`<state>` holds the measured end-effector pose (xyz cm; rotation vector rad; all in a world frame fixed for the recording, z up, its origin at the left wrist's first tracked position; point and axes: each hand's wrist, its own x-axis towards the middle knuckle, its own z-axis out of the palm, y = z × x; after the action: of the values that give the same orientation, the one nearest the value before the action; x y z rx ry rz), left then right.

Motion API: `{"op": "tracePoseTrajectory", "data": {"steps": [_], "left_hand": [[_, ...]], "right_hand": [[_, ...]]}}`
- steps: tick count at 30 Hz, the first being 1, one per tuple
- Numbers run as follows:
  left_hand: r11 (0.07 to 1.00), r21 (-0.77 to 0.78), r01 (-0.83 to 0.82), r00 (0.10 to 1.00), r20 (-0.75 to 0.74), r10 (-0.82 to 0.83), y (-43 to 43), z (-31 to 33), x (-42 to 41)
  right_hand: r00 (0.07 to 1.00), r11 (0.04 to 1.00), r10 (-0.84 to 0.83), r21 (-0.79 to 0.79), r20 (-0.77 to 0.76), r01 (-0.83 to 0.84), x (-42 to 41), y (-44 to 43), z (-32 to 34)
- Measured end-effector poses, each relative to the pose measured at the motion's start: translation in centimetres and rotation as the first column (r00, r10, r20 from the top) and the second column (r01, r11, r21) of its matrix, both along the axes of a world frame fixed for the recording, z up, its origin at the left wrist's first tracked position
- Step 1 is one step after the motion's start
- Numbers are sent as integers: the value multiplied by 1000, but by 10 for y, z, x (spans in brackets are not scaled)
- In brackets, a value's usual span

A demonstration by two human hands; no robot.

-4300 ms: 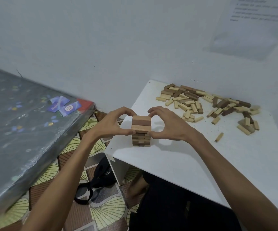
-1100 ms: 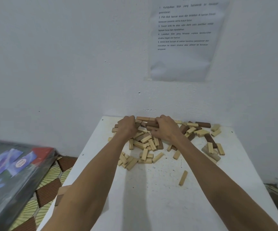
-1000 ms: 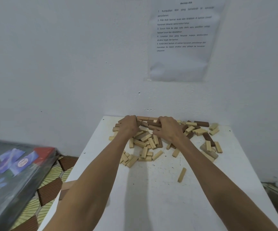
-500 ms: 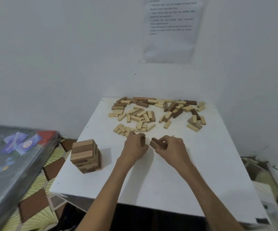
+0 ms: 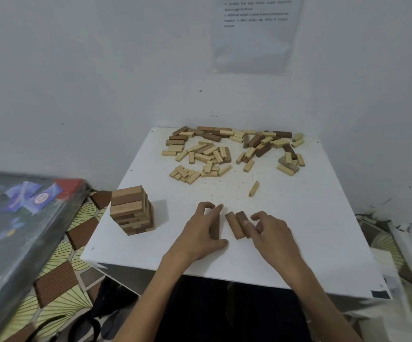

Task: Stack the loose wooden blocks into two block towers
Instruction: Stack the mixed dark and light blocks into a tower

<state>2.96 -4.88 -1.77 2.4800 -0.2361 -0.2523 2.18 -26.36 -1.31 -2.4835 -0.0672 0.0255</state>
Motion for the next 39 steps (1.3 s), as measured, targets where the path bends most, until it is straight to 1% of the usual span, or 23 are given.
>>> {"op": "tracePoseTrajectory", "data": {"steps": [2, 5, 9, 11, 13, 16, 21, 25, 27, 30, 33, 35, 39], "left_hand": [[999, -9, 39, 999, 24, -39, 0, 0, 0], [998, -20, 64, 994, 89, -62, -6, -3, -3], [999, -32, 32, 982, 186, -26, -16, -14, -8], [998, -70, -3, 978, 208, 18, -18, -17, -9], [994, -104, -19, 976, 212, 41, -18, -17, -7], [994, -98, 46, 979, 201, -25, -18, -17, -2], [983, -127, 129, 983, 149, -109, -18, -17, 5], [975, -153, 161, 982, 125, -143, -13, -9, 11], [986, -117, 121, 987, 117, -107, -10, -7, 11], [997, 64, 45, 985, 162, -55, -3, -6, 14], [986, 146, 84, 983, 152, -107, -2, -10, 19], [985, 142, 96, 981, 156, -118, -3, -13, 21], [995, 48, 86, 984, 152, -92, -1, -18, 24]], "right_hand": [[996, 995, 93, -26, 5, -93, -1, -6, 2], [987, 987, 160, -24, 12, -159, -1, -12, 1], [981, 979, 196, -52, -1, -195, 5, -19, -3], [965, 961, 261, -89, -24, -262, 4, -21, -1], [944, 938, 321, -109, -81, -328, 2, -25, 4], [918, 923, 360, -78, -163, -376, 8, -35, 3], [900, 914, 401, 6, -174, -406, 23, -37, -1], [883, 906, 422, 121, -207, -405, 36, -46, 1], [879, 906, 423, 83, -219, -416, 45, -51, 7], [867, 893, 445, 32, -224, -450, 58, -54, 8], [836, 859, 494, -17, -238, -512, 67, -53, 2], [828, 842, 521, -35, -210, -539, 69, -51, -1], [842, 844, 527, -38, -114, -534, 67, -45, -9]]}}
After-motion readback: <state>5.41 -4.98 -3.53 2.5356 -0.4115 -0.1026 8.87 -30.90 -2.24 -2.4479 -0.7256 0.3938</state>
